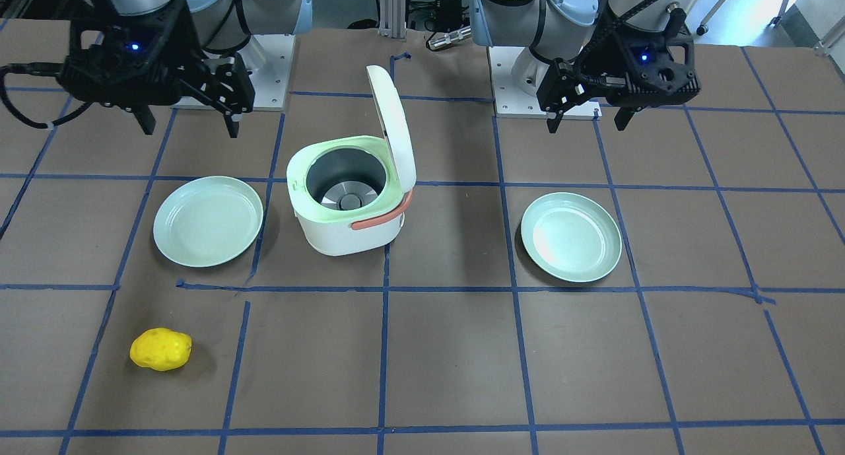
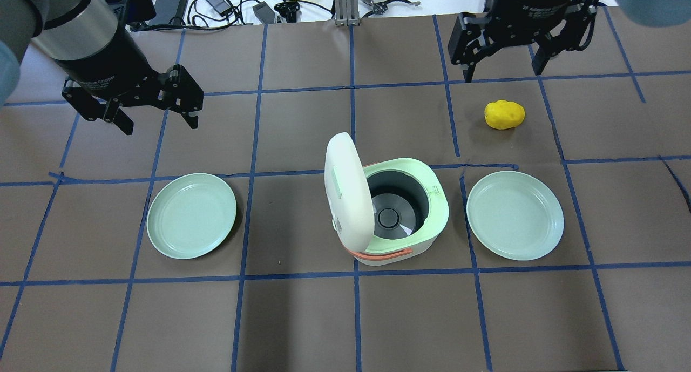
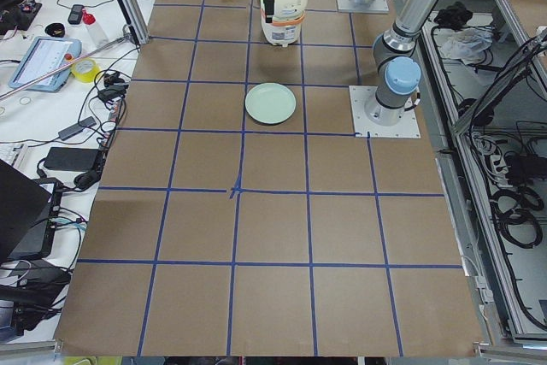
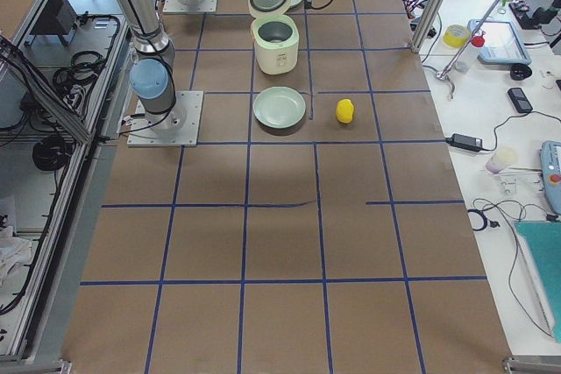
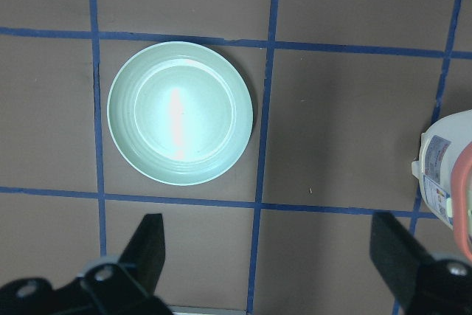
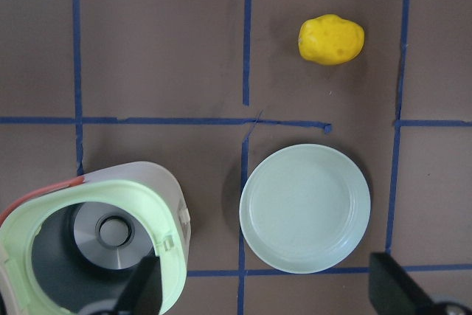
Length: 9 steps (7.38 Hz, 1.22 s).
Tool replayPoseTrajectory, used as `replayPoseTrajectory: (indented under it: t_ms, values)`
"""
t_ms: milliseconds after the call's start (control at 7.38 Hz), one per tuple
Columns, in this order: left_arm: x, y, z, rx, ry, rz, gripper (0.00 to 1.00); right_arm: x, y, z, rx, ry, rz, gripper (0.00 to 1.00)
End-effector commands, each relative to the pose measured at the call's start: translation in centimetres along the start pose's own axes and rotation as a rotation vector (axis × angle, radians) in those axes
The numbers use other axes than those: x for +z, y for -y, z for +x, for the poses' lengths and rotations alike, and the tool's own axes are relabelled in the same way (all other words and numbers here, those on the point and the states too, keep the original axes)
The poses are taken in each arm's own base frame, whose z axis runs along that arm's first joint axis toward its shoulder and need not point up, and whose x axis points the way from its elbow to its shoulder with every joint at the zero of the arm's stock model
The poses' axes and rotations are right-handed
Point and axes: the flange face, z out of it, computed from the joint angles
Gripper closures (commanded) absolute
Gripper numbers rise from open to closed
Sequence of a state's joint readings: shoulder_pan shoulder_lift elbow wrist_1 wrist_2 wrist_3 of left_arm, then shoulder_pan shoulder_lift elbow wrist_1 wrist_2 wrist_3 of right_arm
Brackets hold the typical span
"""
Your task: Press rice cooker button
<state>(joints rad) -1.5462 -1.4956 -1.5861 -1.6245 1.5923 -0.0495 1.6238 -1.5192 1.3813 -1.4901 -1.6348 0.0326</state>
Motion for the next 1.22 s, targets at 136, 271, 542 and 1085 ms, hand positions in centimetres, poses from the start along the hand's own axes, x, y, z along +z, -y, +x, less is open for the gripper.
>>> replayPoseTrajectory:
  t_ms: [136, 271, 542, 1085]
  values:
    - [0.00, 0.00, 0.00, 0.000, 0.000, 0.000, 0.00, -0.52, 1.63, 3.05, 0.041, 0.001, 0.091, 0.00]
    - [0.00, 0.00, 0.00, -0.001, 0.000, 0.000, 0.00, -0.56, 1.50, 2.90, 0.040, 0.000, 0.088, 0.00]
    - [0.00, 0.00, 0.00, 0.000, 0.000, 0.000, 0.00, -0.55, 1.49, 2.89, 0.042, 0.002, 0.086, 0.00]
    - [0.00, 0.00, 0.00, 0.000, 0.000, 0.000, 0.00, -0.40, 1.42, 2.89, 0.040, 0.000, 0.079, 0.00]
